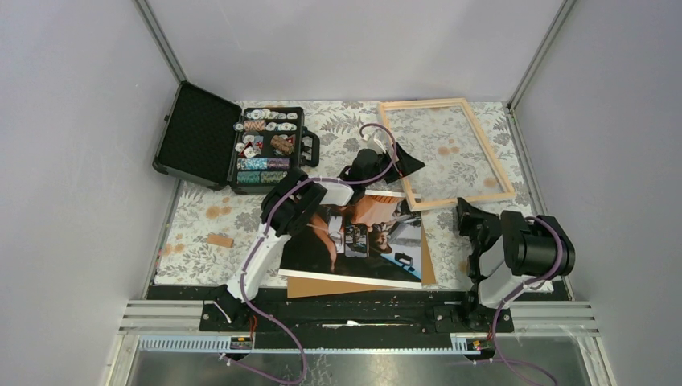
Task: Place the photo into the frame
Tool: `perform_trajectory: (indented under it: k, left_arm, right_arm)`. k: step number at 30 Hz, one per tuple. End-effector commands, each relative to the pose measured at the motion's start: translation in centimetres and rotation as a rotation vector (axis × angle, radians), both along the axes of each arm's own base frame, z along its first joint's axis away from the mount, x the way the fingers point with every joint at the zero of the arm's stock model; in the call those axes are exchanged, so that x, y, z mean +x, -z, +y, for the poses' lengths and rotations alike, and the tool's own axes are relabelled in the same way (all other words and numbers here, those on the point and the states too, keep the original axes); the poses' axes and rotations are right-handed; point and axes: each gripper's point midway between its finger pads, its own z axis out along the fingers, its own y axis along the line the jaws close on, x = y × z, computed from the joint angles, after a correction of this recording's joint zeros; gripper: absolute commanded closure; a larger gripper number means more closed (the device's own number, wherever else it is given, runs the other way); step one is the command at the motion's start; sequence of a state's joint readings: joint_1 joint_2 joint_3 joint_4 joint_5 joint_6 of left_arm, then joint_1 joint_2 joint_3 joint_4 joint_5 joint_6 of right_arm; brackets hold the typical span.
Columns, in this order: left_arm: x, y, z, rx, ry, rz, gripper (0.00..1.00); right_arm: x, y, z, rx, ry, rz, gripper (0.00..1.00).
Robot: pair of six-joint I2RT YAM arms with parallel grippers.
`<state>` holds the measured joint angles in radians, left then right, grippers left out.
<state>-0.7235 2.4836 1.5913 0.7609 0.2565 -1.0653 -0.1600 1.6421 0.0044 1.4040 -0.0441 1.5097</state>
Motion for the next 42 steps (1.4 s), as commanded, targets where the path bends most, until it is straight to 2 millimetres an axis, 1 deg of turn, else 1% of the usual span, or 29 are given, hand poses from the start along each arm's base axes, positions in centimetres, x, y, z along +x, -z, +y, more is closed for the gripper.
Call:
perform_trajectory:
  k: [1, 4, 5, 8, 9, 10, 12, 13, 14, 16, 17, 18, 20, 21, 23, 24, 25, 26, 28, 31, 33, 37, 38, 40, 42]
  left_arm:
    - [-0.6, 0.6, 0.9, 0.064, -0.020, 0.015, 0.01]
    - [-1.0, 0.4, 1.2, 0.108, -0.020, 0.034, 0.01]
    - [-0.9, 0.4, 1.9, 0.135, -0.043, 0.048, 0.01]
    - [-0.9, 0.1, 4.4, 0.188, -0.113, 0.094, 0.01]
    - [-1.3, 0.1, 5.6, 0.197, -0.137, 0.116, 0.01]
    - [-1.7, -0.3, 6.7, 0.191, -0.162, 0.130, 0.01]
    - [-3.0, -1.2, 8.7, 0.172, -0.183, 0.157, 0.01]
    - [-3.7, -2.1, 9.3, 0.162, -0.180, 0.155, 0.01]
    - [-4.7, -2.4, 10.0, 0.173, -0.172, 0.159, 0.01]
    - [-6.0, -4.7, 10.7, 0.186, -0.150, 0.134, 0.01]
    - [-6.8, -6.0, 11.1, 0.185, -0.140, 0.124, 0.01]
    - [-7.6, -7.4, 11.4, 0.172, -0.132, 0.107, 0.01]
    - [-9.3, -9.6, 12.2, 0.140, -0.116, 0.085, 0.01]
    - [-10.0, -10.6, 12.3, 0.124, -0.100, 0.078, 0.01]
    - [-11.5, -12.7, 12.4, 0.100, -0.046, 0.056, 0.01]
    - [-12.3, -13.5, 12.5, 0.100, -0.017, 0.049, 0.01]
    - [-13.1, -14.6, 12.6, 0.094, 0.007, 0.034, 0.01]
    - [-13.9, -16.2, 13.1, 0.083, 0.023, 0.009, 0.01]
    - [-15.4, -18.2, 14.1, 0.078, 0.040, -0.030, 0.01]
    - [-18.0, -20.4, 15.8, 0.069, 0.069, -0.068, 0.01]
    - [-20.0, -20.9, 17.0, 0.079, 0.092, -0.074, 0.01]
    - [-23.7, -19.4, 19.8, 0.116, 0.114, -0.041, 0.01]
    - [-24.5, -19.1, 20.4, 0.120, 0.113, -0.033, 0.01]
    - [-25.7, -18.3, 21.5, 0.123, 0.112, -0.015, 0.01]
    - [-26.8, -17.6, 22.3, 0.123, 0.112, -0.002, 0.01]
  right_arm:
    - [-1.1, -3.9, -3.2, -0.034, 0.169, -0.158, 1.00]
    - [-1.9, -3.9, -4.1, -0.042, 0.212, -0.148, 1.00]
    - [-2.1, -4.2, -4.4, -0.044, 0.225, -0.151, 1.00]
    - [-2.5, -3.9, -5.5, -0.068, 0.268, -0.114, 1.00]
    - [-2.6, -4.1, -5.8, -0.086, 0.281, -0.106, 1.00]
    - [-2.6, -4.3, -6.2, -0.105, 0.290, -0.093, 1.00]
    - [-3.0, -3.5, -6.8, -0.154, 0.297, -0.012, 1.00]
    - [-3.1, -4.1, -7.1, -0.177, 0.303, -0.020, 1.00]
    - [-3.1, -4.3, -7.2, -0.187, 0.301, -0.022, 1.00]
    - [-3.2, -3.4, -7.2, -0.201, 0.281, 0.027, 1.00]
    - [-2.7, -3.7, -7.1, -0.220, 0.256, 0.035, 1.00]
    - [-2.4, -3.8, -6.8, -0.231, 0.232, 0.040, 1.00]
    - [-1.9, -3.9, -6.4, -0.258, 0.184, 0.048, 1.00]
    - [-1.5, -4.1, -6.2, -0.276, 0.153, 0.053, 1.00]
    - [-1.1, -3.8, -5.6, -0.284, 0.098, 0.071, 1.00]
    - [-1.0, -3.6, -5.2, -0.289, 0.066, 0.078, 1.00]
    - [-0.9, -3.4, -4.9, -0.291, 0.037, 0.091, 1.00]
    - [-0.9, -2.9, -4.7, -0.293, 0.017, 0.111, 1.00]
    - [-1.2, -2.0, -4.8, -0.297, 0.005, 0.146, 1.00]
    - [-1.1, -1.1, -5.2, -0.321, -0.030, 0.198, 1.00]
    - [-1.2, -0.6, -5.5, -0.322, -0.054, 0.227, 1.00]
    - [-2.2, 1.1, -6.2, -0.319, -0.085, 0.289, 1.00]
    - [-2.5, 1.6, -6.4, -0.319, -0.090, 0.308, 0.99]
    - [-3.1, 2.3, -7.1, -0.323, -0.098, 0.346, 0.90]
    - [-3.4, 2.9, -7.5, -0.342, -0.146, 0.414, 0.79]
